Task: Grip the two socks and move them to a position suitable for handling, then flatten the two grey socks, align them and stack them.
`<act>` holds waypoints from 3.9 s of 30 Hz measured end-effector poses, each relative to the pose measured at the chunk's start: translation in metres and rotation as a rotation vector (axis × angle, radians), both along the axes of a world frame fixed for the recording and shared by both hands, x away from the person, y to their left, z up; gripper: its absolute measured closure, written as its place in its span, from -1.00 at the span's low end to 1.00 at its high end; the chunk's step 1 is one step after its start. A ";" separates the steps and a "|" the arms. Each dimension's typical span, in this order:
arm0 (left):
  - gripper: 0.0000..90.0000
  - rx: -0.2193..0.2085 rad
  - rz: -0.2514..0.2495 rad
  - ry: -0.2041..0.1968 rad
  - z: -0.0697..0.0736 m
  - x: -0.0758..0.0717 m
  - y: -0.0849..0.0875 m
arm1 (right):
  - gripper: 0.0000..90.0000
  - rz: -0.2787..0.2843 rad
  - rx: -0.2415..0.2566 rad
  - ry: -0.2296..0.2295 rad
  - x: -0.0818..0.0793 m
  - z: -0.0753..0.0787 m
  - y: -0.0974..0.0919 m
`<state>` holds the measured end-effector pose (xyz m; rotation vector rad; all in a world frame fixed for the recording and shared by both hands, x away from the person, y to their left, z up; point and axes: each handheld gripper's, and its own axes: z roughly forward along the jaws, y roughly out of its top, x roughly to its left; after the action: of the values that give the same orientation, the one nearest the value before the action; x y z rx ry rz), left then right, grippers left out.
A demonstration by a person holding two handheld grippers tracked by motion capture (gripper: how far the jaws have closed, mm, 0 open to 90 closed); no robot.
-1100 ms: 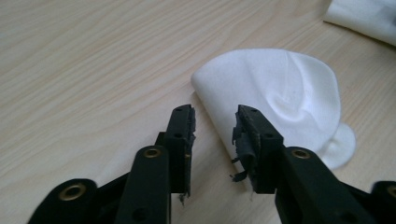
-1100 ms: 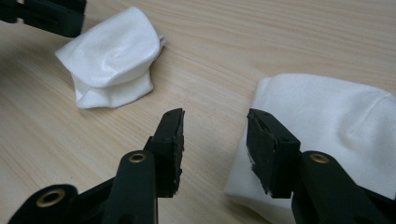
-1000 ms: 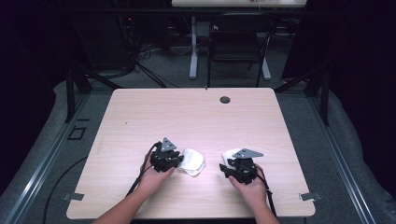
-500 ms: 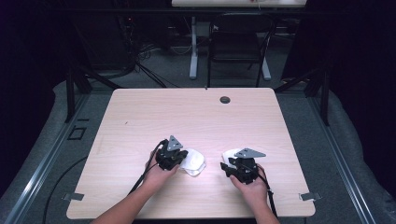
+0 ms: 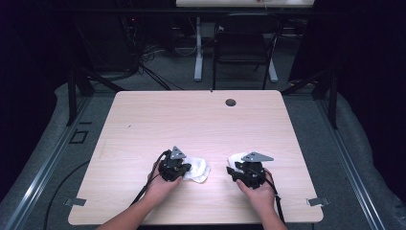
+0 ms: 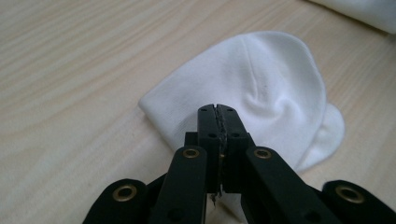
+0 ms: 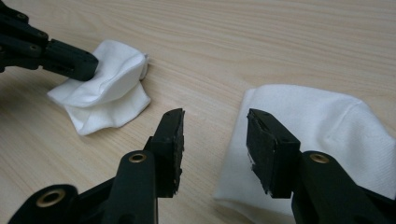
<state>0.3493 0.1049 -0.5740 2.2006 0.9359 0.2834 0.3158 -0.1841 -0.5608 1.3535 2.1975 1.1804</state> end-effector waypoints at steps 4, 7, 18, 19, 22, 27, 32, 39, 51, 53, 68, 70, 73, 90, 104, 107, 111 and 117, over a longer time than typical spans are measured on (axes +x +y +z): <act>0.99 0.012 -0.017 -0.014 0.000 -0.012 0.003 | 0.27 0.000 -0.001 -0.002 -0.001 0.000 0.001; 0.99 0.030 -0.041 -0.028 0.000 -0.018 0.007 | 0.27 0.000 -0.004 -0.006 -0.001 0.000 0.001; 0.98 0.037 -0.068 -0.022 0.003 -0.028 0.022 | 0.61 -0.038 -0.048 -0.065 -0.003 0.011 -0.008; 0.95 0.031 -0.061 -0.029 0.003 -0.027 0.023 | 0.65 -0.046 -0.064 -0.064 -0.002 0.012 -0.012; 0.86 -0.001 -0.039 -0.043 0.010 -0.027 0.030 | 0.72 -0.080 -0.092 -0.061 0.001 0.011 -0.020; 0.71 -0.056 -0.004 -0.042 0.020 -0.024 0.044 | 0.71 -0.109 -0.092 0.028 0.013 -0.005 -0.026; 0.60 -0.095 0.040 -0.040 0.025 -0.016 0.063 | 0.72 -0.087 -0.120 0.069 0.019 -0.013 -0.014; 0.49 -0.095 0.065 -0.028 0.023 -0.011 0.070 | 0.74 -0.072 -0.112 0.081 0.031 -0.014 0.010; 0.37 -0.073 0.054 -0.032 0.020 -0.013 0.066 | 0.75 -0.023 -0.099 0.081 0.073 -0.015 0.069; 0.37 -0.075 0.054 -0.033 0.020 -0.013 0.067 | 0.75 -0.019 -0.091 0.088 0.082 -0.015 0.079; 0.35 -0.066 0.040 -0.033 0.017 -0.018 0.061 | 0.52 -0.013 -0.085 -0.027 0.069 0.014 0.085; 0.34 -0.065 0.036 -0.036 0.017 -0.019 0.059 | 0.50 -0.012 -0.083 -0.038 0.065 0.018 0.082; 0.30 -0.068 0.028 -0.040 0.017 -0.021 0.056 | 0.39 0.007 -0.048 -0.071 0.043 0.032 0.066; 0.27 -0.069 0.004 -0.046 0.018 -0.024 0.040 | 0.17 0.001 -0.028 -0.090 -0.011 0.016 0.024; 0.35 -0.090 -0.046 -0.022 0.023 -0.027 -0.004 | 0.51 0.012 -0.014 -0.059 0.000 0.007 0.028; 0.33 -0.080 -0.046 -0.016 0.021 -0.026 -0.017 | 0.51 0.021 -0.027 -0.060 0.000 0.008 0.028; 0.29 -0.070 -0.049 -0.024 0.020 -0.028 -0.032 | 0.69 0.025 -0.024 -0.053 -0.001 0.009 0.028; 0.40 0.005 -0.029 -0.038 0.012 -0.029 -0.042 | 0.89 0.033 -0.001 -0.051 -0.004 0.011 0.027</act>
<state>0.3198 0.0630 -0.5619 2.2038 0.8823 0.3126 0.3114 -0.1573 -0.5494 1.2780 2.1923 1.2119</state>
